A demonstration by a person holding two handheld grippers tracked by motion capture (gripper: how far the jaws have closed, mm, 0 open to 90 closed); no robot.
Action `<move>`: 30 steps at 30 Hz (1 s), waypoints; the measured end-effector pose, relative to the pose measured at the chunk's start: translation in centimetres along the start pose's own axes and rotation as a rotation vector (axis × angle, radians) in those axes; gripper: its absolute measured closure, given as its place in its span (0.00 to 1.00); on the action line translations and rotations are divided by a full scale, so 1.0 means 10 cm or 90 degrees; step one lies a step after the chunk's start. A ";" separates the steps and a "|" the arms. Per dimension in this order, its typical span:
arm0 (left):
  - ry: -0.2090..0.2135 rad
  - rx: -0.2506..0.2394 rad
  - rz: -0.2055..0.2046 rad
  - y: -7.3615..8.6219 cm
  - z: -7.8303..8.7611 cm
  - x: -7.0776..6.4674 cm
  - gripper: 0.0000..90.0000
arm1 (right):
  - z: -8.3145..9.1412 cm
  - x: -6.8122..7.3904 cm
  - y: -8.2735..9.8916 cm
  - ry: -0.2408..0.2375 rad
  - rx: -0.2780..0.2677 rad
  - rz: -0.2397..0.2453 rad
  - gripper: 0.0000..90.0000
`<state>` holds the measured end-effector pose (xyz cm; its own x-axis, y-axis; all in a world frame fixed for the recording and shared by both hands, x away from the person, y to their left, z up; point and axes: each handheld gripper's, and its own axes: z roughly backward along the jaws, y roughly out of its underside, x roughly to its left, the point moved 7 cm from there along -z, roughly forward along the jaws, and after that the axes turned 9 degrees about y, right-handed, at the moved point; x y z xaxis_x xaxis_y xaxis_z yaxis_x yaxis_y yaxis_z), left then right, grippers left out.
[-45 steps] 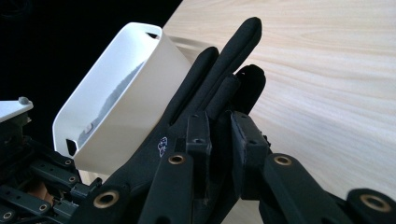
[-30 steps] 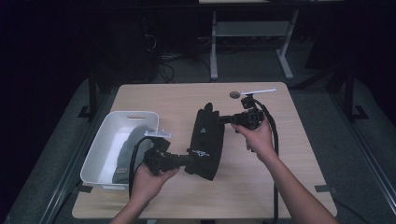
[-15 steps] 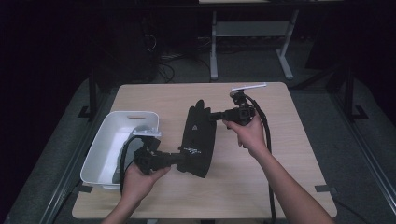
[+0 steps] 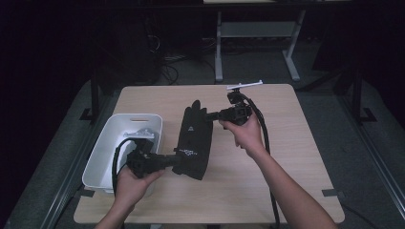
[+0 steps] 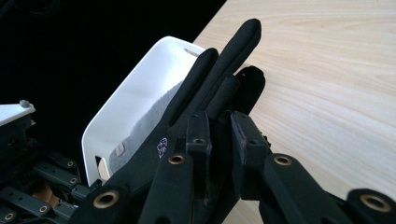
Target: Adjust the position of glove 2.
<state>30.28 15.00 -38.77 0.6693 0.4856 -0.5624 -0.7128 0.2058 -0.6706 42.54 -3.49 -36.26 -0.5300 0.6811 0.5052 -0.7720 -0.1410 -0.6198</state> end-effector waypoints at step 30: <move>-0.029 -0.021 0.009 0.00 0.37 0.11 0.90 | -0.23 0.28 -0.19 -0.050 -0.009 -0.014 0.88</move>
<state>30.26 18.71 -37.60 0.6485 0.5265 -0.5497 -0.7142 0.1710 -0.6787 43.34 0.34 -35.12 -0.5397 0.6249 0.5641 -0.7786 -0.1157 -0.6167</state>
